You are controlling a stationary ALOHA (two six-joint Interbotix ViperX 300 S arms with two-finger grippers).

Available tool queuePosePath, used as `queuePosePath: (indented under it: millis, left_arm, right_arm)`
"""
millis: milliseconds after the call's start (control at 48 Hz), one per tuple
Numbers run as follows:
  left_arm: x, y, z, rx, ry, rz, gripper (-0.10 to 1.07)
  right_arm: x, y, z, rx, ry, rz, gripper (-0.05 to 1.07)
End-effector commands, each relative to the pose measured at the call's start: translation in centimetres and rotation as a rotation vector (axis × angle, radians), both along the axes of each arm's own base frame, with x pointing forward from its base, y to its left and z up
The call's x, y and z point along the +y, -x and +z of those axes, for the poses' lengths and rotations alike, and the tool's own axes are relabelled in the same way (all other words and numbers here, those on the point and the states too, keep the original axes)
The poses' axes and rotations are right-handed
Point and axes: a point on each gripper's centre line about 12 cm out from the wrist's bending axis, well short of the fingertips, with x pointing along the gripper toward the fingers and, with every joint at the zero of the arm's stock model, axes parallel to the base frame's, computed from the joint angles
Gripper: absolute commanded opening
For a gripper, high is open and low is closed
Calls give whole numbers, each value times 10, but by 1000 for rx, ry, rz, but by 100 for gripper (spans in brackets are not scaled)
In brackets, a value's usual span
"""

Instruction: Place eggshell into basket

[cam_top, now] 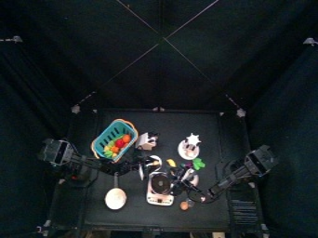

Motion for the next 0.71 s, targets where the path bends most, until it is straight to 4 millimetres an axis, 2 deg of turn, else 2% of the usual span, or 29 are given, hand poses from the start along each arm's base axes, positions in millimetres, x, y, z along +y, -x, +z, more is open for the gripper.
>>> queuePosePath:
  millis: [0,208,375,542,688]
  left_arm:
    - [1,2,10,-28,-2,2,72]
    - [7,23,15,-36,-6,7,72]
    - [16,55,18,-11,10,0,72]
    - [37,92,24,-9,-30,27,72]
    - [50,115,25,9,-62,45,72]
  right_arm:
    - [-2,5,16,-49,-13,-23,71]
    - [0,13,16,-50,-7,-67,71]
    - [0,16,11,-38,-31,-96,70]
    - [-1,18,10,-56,-96,-127,70]
    - [-2,22,11,-97,-140,-134,70]
